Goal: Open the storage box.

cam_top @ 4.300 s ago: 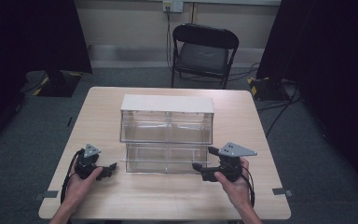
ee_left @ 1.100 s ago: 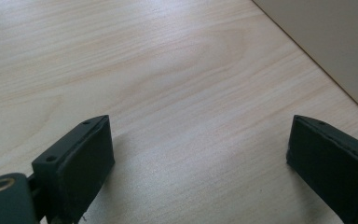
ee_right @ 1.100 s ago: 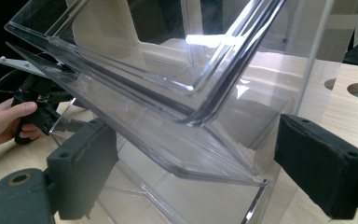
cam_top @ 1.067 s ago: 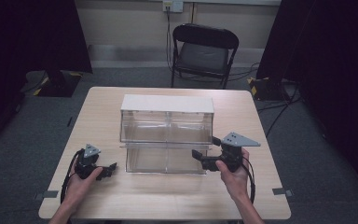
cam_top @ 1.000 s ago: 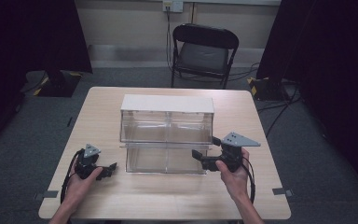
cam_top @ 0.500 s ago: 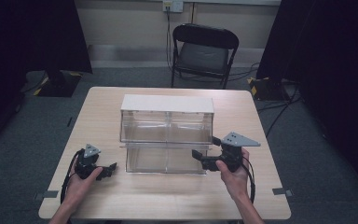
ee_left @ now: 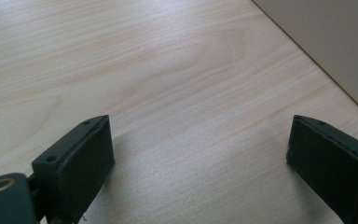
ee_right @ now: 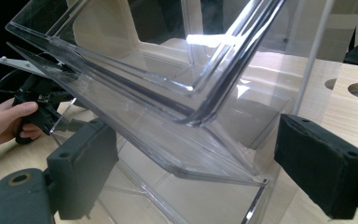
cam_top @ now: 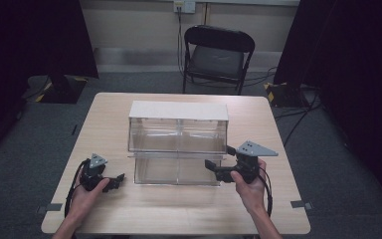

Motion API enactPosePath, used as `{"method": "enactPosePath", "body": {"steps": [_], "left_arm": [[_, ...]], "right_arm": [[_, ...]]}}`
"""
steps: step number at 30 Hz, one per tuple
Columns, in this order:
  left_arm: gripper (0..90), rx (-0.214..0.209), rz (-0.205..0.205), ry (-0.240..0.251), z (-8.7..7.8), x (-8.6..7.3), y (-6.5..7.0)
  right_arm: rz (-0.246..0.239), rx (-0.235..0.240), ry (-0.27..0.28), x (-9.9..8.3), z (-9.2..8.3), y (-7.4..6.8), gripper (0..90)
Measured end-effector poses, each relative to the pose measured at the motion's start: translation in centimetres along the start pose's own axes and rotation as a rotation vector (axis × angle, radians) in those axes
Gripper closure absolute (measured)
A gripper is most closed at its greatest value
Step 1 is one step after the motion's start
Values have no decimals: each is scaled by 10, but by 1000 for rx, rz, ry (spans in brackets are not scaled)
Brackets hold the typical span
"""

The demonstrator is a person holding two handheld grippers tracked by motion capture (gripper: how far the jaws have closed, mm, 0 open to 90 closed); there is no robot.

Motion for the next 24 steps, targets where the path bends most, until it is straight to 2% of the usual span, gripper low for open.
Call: {"method": "enactPosePath", "body": {"steps": [24], "left_arm": [[67,0,0,0,0,0,0]], "right_arm": [[-4,0,4,0,0,0,127]]}}
Point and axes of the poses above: each handheld gripper's, and its own axes: z roughly forward along the jaws, x roughly out of its top, y roughly to its right, the point moved 3 cm from there along z, roughly forward along the jaws, and after that the axes turned 8 degrees about y, right-handed, at the moved point
